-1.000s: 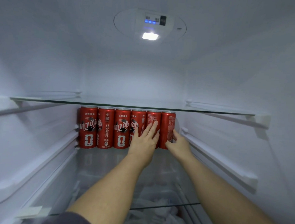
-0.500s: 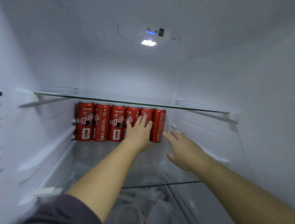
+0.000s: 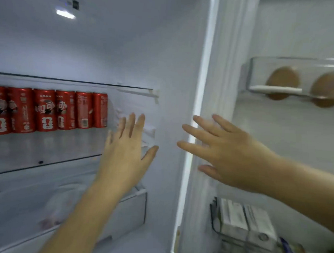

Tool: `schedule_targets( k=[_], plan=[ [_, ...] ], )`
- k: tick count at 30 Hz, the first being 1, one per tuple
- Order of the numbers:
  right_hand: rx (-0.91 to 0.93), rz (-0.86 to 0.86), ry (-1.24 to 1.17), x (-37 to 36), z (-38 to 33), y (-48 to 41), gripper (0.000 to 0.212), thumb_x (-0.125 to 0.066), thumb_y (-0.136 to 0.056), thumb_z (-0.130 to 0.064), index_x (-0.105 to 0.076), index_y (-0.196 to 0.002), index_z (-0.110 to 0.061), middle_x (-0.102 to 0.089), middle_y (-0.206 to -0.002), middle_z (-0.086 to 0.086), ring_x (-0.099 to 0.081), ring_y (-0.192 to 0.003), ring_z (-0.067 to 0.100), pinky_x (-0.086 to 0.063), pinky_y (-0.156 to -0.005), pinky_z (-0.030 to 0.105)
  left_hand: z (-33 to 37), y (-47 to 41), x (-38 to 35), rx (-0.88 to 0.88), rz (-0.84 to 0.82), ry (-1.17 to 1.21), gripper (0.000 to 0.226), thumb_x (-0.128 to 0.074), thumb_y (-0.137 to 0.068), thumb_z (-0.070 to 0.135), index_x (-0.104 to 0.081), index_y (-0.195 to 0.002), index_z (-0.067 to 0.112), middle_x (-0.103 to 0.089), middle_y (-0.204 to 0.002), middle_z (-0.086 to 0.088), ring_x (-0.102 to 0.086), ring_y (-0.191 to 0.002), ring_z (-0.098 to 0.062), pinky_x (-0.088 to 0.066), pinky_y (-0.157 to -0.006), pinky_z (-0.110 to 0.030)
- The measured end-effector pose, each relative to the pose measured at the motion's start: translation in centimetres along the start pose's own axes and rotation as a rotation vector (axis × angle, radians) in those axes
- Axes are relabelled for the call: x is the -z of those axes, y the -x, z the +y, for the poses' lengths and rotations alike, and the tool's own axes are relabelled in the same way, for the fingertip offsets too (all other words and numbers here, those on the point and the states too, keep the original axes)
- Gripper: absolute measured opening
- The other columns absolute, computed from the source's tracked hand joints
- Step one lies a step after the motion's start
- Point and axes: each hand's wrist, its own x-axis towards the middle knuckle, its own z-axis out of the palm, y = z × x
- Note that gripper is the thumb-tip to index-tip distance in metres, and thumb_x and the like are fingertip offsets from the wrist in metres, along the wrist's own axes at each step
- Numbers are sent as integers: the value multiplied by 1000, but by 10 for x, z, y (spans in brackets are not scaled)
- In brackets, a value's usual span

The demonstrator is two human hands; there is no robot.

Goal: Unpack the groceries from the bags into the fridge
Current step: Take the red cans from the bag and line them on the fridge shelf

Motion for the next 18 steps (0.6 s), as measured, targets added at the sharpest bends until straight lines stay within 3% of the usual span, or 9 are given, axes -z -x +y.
schedule_targets(
  k=[3, 6, 11, 18],
  plan=[
    [-41, -1, 35, 24, 6, 79, 65, -72, -79, -40, -55, -138, -19, -47, -146, 17, -42, -136, 39, -37, -107, 60, 59, 32, -20, -244, -18, 127, 78, -23, -88, 64, 3, -154, 31, 6, -163, 6, 7, -150, -14, -6, -121, -42],
    [-130, -110, 71, 45, 9, 160, 59, -64, -88, -38, -48, -142, -21, -39, -152, 14, -34, -142, 36, -32, -112, 59, 122, 63, -31, -399, 21, 189, 75, -27, -92, 57, 3, -155, 29, 9, -163, 5, 10, -150, -14, -5, -120, -43],
    [-342, -325, 65, 88, 6, 279, 58, -37, -90, -46, -44, -143, -25, -39, -153, 12, -34, -142, 35, -34, -109, 62, 217, 109, -41, -522, 12, 311, 76, -33, -92, 55, -8, -156, 23, 1, -164, -2, 4, -150, -21, -11, -119, -50],
    [-711, -525, 76, 113, -33, 434, 58, -32, -92, -49, -41, -145, -26, -35, -155, 12, -30, -144, 36, -30, -109, 65, 344, 189, -68, -691, -123, 510, 75, -39, -92, 53, -13, -155, 21, -2, -164, -5, 4, -150, -22, -10, -117, -53]
  ],
)
